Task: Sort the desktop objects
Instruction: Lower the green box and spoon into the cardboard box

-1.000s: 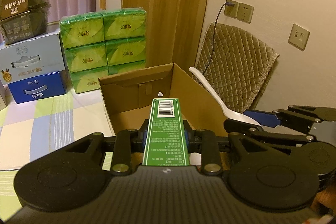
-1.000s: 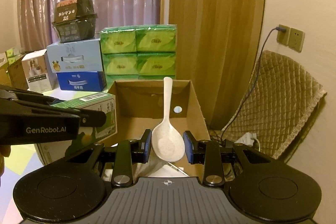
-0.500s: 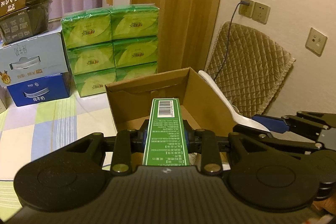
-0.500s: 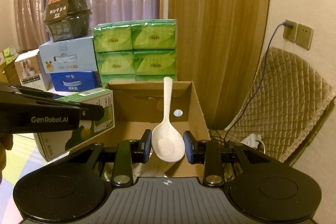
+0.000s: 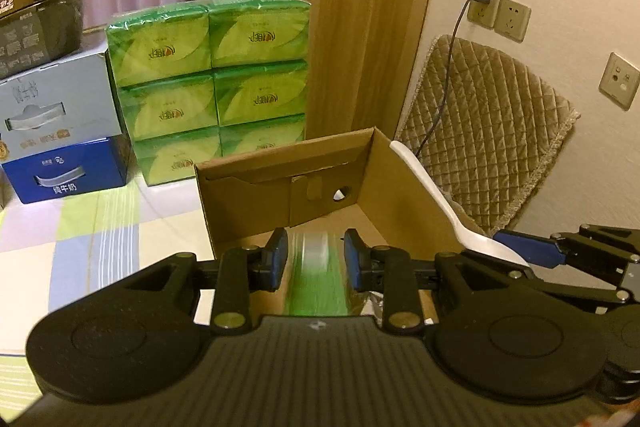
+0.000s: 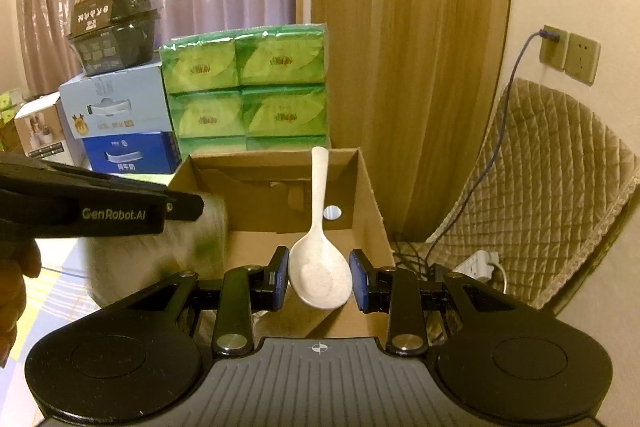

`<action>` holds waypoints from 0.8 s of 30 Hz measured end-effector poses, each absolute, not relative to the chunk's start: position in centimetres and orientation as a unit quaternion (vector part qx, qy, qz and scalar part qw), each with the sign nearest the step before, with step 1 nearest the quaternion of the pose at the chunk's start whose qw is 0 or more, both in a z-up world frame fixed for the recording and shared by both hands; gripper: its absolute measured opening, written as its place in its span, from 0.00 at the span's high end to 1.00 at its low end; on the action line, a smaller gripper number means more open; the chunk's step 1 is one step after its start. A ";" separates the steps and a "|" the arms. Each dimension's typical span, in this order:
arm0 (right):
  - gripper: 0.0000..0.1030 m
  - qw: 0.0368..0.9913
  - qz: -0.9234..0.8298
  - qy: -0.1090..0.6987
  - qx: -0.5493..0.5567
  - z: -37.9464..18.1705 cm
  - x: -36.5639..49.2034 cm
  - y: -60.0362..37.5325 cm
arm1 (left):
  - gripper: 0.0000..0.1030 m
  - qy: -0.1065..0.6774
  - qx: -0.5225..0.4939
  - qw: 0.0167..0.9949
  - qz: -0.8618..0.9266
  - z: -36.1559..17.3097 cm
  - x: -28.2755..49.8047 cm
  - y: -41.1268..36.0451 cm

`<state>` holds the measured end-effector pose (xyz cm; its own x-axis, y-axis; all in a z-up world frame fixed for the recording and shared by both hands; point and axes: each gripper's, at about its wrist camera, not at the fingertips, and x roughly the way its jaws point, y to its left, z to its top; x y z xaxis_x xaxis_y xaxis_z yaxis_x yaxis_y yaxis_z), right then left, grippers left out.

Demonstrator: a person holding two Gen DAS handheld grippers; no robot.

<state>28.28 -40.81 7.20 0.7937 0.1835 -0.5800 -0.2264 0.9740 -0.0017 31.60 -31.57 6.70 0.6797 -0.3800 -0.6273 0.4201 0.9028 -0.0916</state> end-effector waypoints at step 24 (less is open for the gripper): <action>0.71 0.942 0.132 0.305 -0.043 7.2 29.6 -38.2 | 0.66 0.337 0.032 0.918 -0.209 7.2 30.9 -28.4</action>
